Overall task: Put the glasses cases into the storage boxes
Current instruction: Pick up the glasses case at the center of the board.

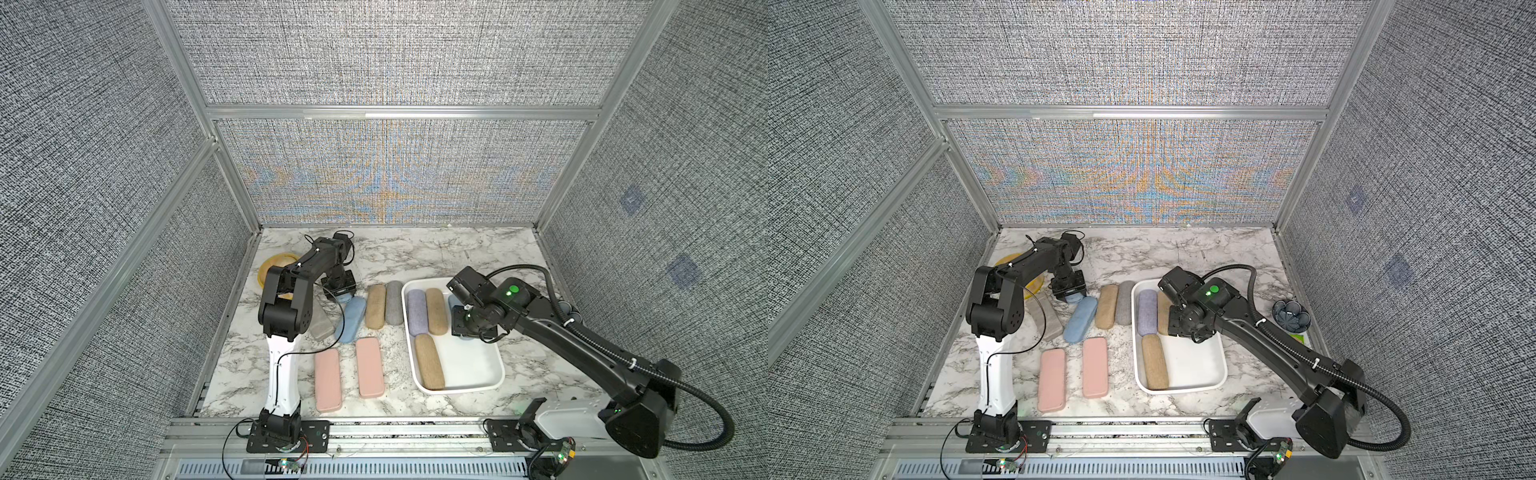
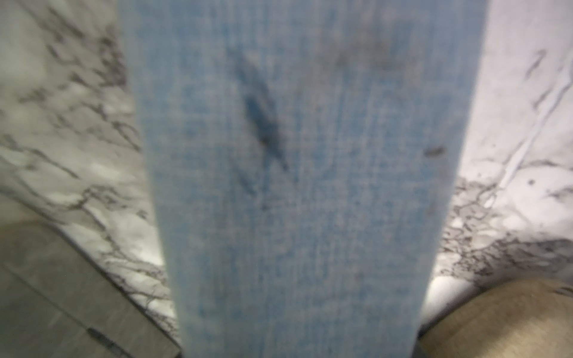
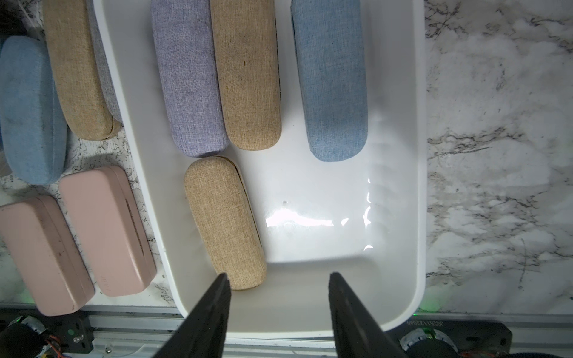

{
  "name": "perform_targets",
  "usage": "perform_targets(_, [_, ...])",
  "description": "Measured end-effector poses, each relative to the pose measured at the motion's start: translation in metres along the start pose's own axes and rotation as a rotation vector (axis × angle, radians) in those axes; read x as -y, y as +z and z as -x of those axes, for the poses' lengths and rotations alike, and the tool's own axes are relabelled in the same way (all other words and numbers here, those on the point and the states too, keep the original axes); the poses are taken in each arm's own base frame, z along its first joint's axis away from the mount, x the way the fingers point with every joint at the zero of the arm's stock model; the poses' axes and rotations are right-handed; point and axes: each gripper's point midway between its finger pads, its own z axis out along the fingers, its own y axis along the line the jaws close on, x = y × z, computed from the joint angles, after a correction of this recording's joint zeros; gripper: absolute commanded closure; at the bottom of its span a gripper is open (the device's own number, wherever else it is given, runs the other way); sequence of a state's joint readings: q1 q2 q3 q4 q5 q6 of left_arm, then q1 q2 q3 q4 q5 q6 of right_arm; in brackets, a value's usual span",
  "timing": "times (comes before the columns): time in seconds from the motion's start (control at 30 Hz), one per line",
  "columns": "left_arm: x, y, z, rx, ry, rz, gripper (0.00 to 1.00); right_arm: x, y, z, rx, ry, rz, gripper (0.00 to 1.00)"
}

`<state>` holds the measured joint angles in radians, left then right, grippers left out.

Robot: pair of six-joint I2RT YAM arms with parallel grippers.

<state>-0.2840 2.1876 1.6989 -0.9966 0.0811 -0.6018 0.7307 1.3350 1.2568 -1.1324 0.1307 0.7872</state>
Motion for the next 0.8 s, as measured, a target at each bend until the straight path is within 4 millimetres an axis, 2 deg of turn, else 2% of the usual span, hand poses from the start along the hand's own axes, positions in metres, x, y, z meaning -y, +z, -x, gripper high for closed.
perform_targets(0.23, [0.010, -0.031, 0.004, 0.054, 0.015, -0.033, 0.58, -0.001, -0.005, 0.003, 0.014, 0.001, 0.008, 0.47])
perform_targets(0.33, [0.019, -0.053, 0.000, 0.089, 0.037, -0.060, 0.59, 0.001, -0.009, 0.005, 0.031, 0.005, 0.006, 0.47])
perform_targets(0.43, [0.033, -0.080, -0.014, 0.127, 0.080, -0.092, 0.63, 0.006, -0.017, 0.011, 0.062, 0.020, 0.009, 0.47])
perform_targets(0.53, [0.059, -0.108, -0.042, 0.159, 0.159, -0.147, 0.63, 0.017, -0.027, 0.017, 0.104, 0.048, 0.004, 0.47])
perform_targets(0.6, [0.085, -0.125, -0.072, 0.169, 0.235, -0.194, 0.62, 0.028, -0.035, 0.020, 0.132, 0.076, -0.003, 0.47])
perform_targets(0.7, [0.124, -0.135, -0.125, 0.138, 0.336, -0.266, 0.62, 0.047, -0.044, 0.025, 0.158, 0.127, -0.027, 0.47])
perform_targets(0.8, [0.159, -0.135, -0.178, 0.070, 0.395, -0.334, 0.62, 0.066, -0.052, 0.027, 0.177, 0.178, -0.052, 0.47])
